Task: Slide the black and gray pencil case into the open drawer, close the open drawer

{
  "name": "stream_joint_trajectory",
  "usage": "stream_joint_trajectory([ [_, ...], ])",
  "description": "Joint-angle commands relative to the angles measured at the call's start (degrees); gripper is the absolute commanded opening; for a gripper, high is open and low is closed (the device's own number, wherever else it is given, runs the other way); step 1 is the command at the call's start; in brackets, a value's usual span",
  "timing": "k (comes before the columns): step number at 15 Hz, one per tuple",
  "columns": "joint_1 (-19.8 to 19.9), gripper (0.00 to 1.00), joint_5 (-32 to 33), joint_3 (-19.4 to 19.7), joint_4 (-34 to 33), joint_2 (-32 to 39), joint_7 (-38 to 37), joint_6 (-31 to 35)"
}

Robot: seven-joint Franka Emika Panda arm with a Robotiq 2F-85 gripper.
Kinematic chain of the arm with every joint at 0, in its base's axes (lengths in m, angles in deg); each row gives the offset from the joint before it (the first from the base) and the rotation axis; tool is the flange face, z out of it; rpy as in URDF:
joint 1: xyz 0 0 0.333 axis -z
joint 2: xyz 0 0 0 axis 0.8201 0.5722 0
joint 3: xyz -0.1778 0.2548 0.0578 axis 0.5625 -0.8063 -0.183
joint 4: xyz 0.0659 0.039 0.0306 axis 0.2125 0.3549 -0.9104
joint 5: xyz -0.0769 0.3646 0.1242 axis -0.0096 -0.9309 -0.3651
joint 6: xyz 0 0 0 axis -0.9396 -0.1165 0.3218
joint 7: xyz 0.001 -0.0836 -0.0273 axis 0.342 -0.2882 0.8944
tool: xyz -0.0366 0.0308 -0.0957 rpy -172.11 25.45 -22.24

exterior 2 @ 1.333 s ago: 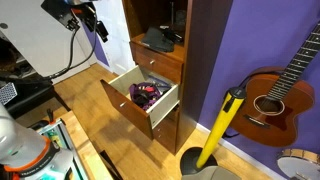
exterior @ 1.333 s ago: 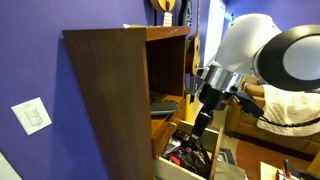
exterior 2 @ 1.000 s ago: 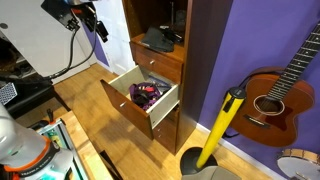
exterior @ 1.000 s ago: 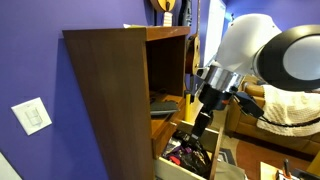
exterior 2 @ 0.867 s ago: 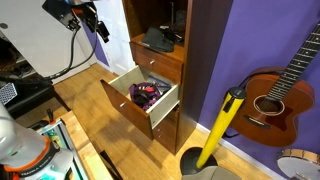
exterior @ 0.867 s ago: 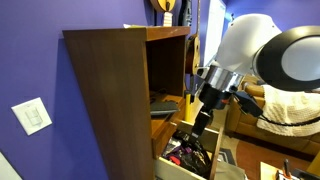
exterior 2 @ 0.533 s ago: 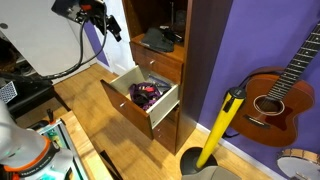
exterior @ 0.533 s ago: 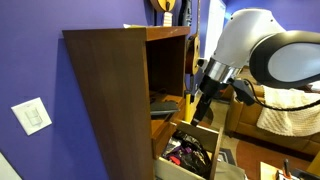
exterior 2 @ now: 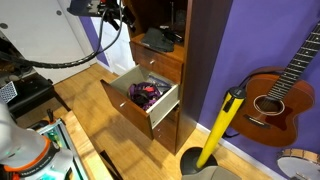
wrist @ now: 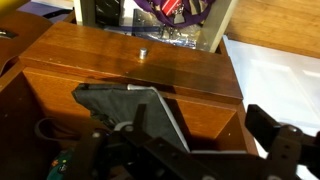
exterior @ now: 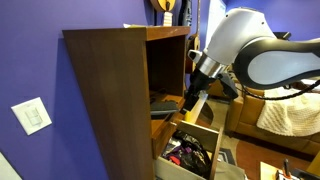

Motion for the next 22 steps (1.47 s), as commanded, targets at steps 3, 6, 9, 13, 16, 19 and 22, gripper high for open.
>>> stream_joint_trajectory([
  [3,0.9,1.00,4.7,-0.4,-0.4,1.8,1.5,-2.2],
  [6,-0.5,1.00,4.2,1.3,-0.5,4.0,5.6,0.6],
  [9,0.2,1.00,6.0,1.5,-1.0,5.8,8.1,3.6],
  [13,1.5,1.00,10.0,1.4,-1.6,8.3,8.1,8.7],
  [16,1.6,1.00,10.1,1.5,-2.1,10.5,7.8,12.6],
  [19,1.0,1.00,8.8,2.0,-2.4,12.6,8.5,16.8],
  [22,1.0,1.00,8.4,2.1,-2.6,14.6,8.5,20.8],
])
